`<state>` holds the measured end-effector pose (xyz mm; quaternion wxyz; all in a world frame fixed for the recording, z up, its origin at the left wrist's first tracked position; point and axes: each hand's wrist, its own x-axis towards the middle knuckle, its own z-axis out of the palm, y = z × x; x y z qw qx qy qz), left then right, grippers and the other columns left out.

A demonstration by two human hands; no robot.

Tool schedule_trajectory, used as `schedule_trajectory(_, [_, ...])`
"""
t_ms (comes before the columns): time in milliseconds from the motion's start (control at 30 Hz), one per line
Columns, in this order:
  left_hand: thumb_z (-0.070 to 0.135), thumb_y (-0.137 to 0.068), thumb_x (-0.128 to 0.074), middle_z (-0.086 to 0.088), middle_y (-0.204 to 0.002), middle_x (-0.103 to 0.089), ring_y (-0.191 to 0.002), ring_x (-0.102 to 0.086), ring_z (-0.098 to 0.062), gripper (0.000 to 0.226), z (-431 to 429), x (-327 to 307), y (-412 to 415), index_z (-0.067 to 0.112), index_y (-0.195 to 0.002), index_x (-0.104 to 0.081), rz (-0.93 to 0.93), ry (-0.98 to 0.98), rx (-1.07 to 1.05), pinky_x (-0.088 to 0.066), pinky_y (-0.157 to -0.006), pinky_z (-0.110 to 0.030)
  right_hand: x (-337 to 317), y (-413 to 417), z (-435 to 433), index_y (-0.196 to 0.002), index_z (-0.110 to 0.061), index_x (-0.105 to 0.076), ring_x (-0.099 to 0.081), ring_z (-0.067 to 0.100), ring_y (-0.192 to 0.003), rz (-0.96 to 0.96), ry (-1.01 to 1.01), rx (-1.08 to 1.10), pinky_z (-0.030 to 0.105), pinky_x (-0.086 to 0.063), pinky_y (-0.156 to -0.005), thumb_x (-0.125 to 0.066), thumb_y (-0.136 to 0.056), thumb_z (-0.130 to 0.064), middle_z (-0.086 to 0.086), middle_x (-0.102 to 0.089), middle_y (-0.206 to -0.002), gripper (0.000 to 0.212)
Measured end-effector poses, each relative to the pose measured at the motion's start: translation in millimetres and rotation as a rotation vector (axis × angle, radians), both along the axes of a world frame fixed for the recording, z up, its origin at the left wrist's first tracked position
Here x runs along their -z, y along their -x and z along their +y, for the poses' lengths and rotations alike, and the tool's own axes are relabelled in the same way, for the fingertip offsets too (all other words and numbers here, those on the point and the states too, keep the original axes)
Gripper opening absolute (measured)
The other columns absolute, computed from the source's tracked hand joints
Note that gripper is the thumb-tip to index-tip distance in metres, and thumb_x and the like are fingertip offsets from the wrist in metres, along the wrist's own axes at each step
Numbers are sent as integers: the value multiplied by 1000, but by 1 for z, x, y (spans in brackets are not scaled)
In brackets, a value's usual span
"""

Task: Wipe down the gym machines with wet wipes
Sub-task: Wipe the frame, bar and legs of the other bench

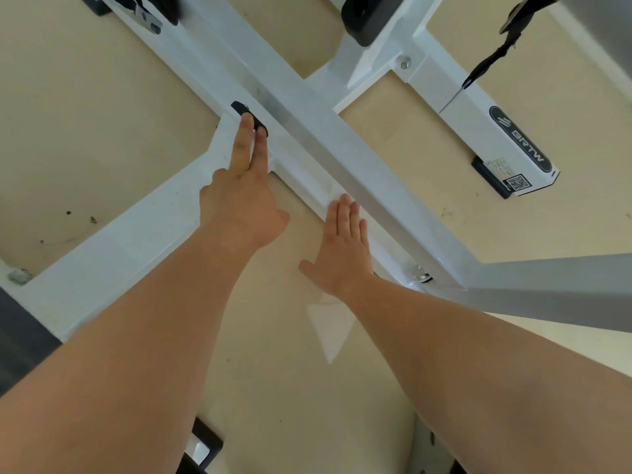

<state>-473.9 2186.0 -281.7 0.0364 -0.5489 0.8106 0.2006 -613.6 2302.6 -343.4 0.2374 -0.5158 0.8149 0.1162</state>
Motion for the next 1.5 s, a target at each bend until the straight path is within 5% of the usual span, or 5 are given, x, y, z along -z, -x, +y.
schedule_trajectory(400, [36,-79,-70,21,-155,40,-84,-53,-26,116,-8,0,-8,30,-159,13,18,-52,15,-45,-59,-34,-5,15,31,-157,4,11,0,36,-156,130,-82,385,45,5,-126,-59,-90,-52,21,-3,-167,113])
schedule_trajectory(867, [55,-91,-52,1,-167,20,-132,-40,-30,98,24,5,-79,28,-160,13,-352,-64,117,-42,-101,-42,12,21,-38,-158,1,14,14,29,-157,244,208,-484,42,5,-128,-19,-98,-3,17,23,-168,69])
schedule_trajectory(1100, [61,-92,-39,-3,-135,-46,-124,-45,-29,66,40,-7,-156,20,-144,-38,-632,-60,69,-37,-103,-45,13,2,-53,-98,-1,-76,-62,37,-94,-199,590,-288,48,-58,-79,-63,-77,18,13,-67,-99,32])
schedule_trajectory(1367, [62,-95,-29,3,-106,-57,-109,-48,-22,51,49,-25,-184,26,-107,-64,-641,39,43,-30,-106,-43,-32,-119,-110,-116,0,-72,-63,32,-104,-482,867,-358,37,-52,-88,-58,-90,6,13,-69,-113,31])
schedule_trajectory(1500, [58,-95,-34,3,-104,-57,-109,-49,-23,45,39,-37,-201,24,-104,-62,-583,194,25,-34,-104,-40,-6,-148,-116,-158,0,-22,-17,33,-155,-180,356,-741,46,-16,-126,-47,-104,-23,17,-16,-168,65])
